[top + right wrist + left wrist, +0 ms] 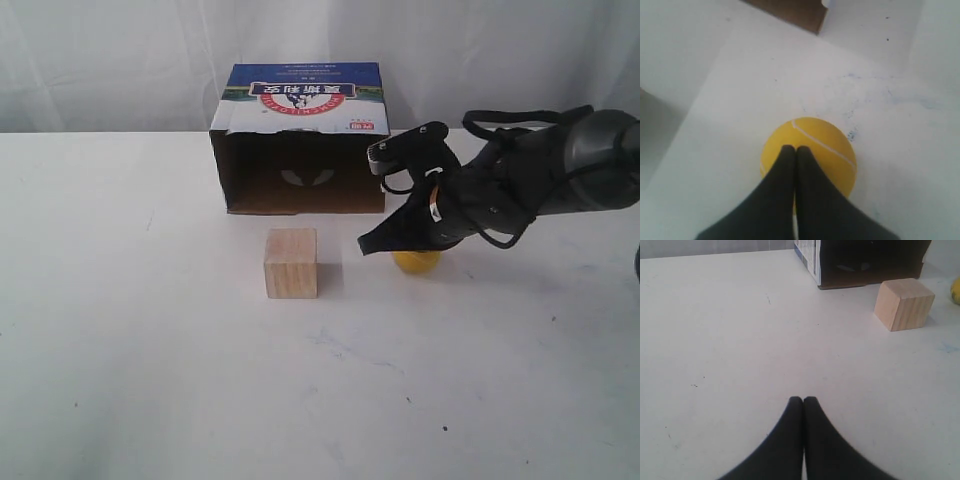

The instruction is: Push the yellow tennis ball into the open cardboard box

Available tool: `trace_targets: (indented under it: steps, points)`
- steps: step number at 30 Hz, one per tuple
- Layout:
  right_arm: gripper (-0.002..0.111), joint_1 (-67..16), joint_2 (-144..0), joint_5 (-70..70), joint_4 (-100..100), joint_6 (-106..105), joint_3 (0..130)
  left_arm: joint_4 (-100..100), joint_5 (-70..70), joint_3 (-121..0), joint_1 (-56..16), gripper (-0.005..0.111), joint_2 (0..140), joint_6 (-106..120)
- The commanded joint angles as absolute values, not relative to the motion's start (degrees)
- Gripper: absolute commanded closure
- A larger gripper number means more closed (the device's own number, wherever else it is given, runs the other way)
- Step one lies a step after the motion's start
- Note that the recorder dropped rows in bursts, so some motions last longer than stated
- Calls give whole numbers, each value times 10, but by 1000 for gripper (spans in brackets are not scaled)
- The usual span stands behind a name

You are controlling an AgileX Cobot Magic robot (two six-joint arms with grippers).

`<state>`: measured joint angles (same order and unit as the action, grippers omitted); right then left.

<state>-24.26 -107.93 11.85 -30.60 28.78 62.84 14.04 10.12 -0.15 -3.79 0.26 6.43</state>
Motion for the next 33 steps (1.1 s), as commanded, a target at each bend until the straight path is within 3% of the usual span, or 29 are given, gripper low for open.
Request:
trace_targets:
  steps: [1,15,21,25,33]
  points:
    - [108,-240,-1081,94,-279,283,625,146,103,0,-40,107,0,64]
    - [108,-251,-1082,-29,-279,288,626,146,103,0,-40,107,0,64]
    - [108,-251,-1052,-8,-279,286,628,146,103,0,-40,107,0,64]
    - [108,-218,-1038,31,-284,257,628,146,103,0,-40,107,0,64]
    - [108,-131,-1078,-81,-281,321,628,146,103,0,-40,107,0,64]
